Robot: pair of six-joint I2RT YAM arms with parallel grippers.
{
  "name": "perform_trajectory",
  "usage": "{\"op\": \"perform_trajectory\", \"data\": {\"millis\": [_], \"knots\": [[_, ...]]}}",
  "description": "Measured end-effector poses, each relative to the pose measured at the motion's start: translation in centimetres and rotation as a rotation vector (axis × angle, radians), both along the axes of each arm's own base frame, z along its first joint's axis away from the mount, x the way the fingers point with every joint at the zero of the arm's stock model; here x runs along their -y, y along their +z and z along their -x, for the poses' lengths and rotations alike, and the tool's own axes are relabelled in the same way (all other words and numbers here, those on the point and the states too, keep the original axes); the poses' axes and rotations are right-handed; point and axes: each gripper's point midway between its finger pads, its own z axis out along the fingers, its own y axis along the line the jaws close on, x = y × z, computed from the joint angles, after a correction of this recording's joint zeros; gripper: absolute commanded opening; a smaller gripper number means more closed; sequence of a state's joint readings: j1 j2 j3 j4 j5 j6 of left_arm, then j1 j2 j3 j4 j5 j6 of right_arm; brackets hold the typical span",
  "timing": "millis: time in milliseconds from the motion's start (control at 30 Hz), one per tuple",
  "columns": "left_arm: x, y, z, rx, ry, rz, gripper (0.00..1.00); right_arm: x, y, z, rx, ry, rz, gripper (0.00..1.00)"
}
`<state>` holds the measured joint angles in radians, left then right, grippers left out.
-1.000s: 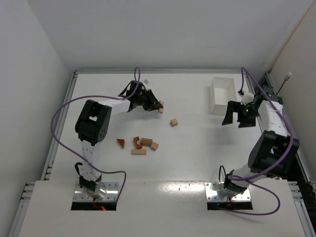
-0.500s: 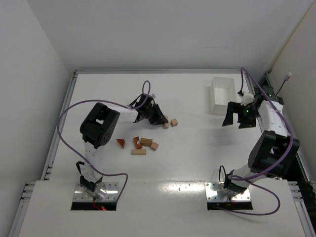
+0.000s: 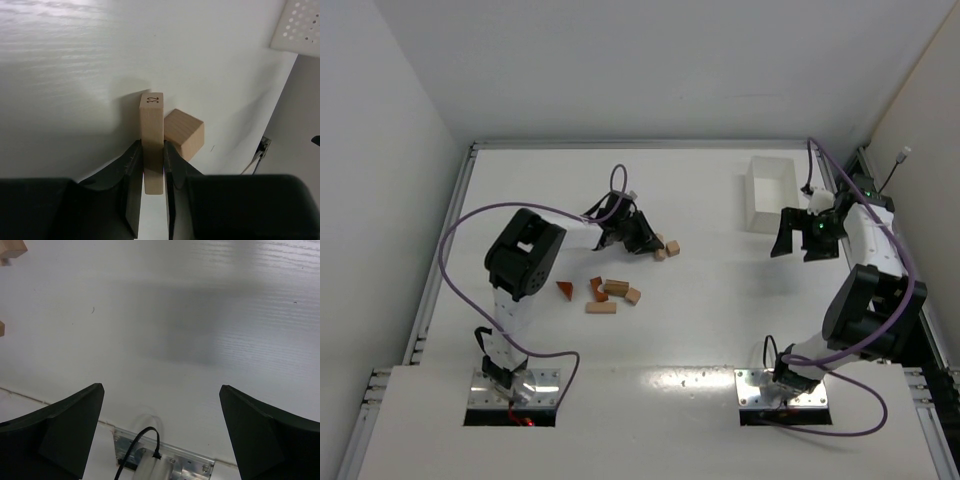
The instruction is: Build the wood block tower
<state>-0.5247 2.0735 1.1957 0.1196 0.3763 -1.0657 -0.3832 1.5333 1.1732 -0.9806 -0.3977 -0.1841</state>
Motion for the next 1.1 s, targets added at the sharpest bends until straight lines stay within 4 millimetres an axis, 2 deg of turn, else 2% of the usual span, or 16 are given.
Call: {"op": "perform_trajectory", "data": {"millis": [233, 333, 467, 567, 633, 767, 967, 1100], "knots": [[4.0, -0.1, -0.9, 0.046, -0.081, 0.012, 0.0, 0.0, 0.0, 0.1, 0.0, 0.002, 0.001, 1.0], [4.5, -0.1, -0.5, 0.051, -0.095, 0.003, 0.0, 0.1, 0.0, 0.1, 0.001, 0.002, 0.002, 1.0], [3.9, -0.2, -0.5, 0.052, -0.079, -0.011, 0.0, 0.2, 0.0, 0.1, 0.0, -0.002, 0.002, 1.0], [2.2, -0.2, -0.1, 0.044, -0.054, -0.052, 0.0, 0.2, 0.0, 0.1, -0.001, -0.001, 0.001, 1.0], [0.8, -0.2, 0.2, 0.037, -0.031, -0.081, 0.07, 0.2, 0.0, 0.2, -0.002, -0.001, 0.0, 1.0], [-1.3, -0.3, 0.2, 0.026, 0.011, -0.118, 0.07, 0.1, 0.0, 0.2, -0.004, 0.0, -0.004, 1.0], [-2.3, -0.4, -1.0, 0.021, 0.017, -0.077, 0.01, 0.0, 0.0, 0.2, -0.002, 0.001, -0.007, 1.0], [-1.6, -0.3, -1.5, 0.025, -0.008, -0.014, 0.01, 0.0, 0.0, 0.2, -0.002, 0.001, -0.009, 1.0]]}}
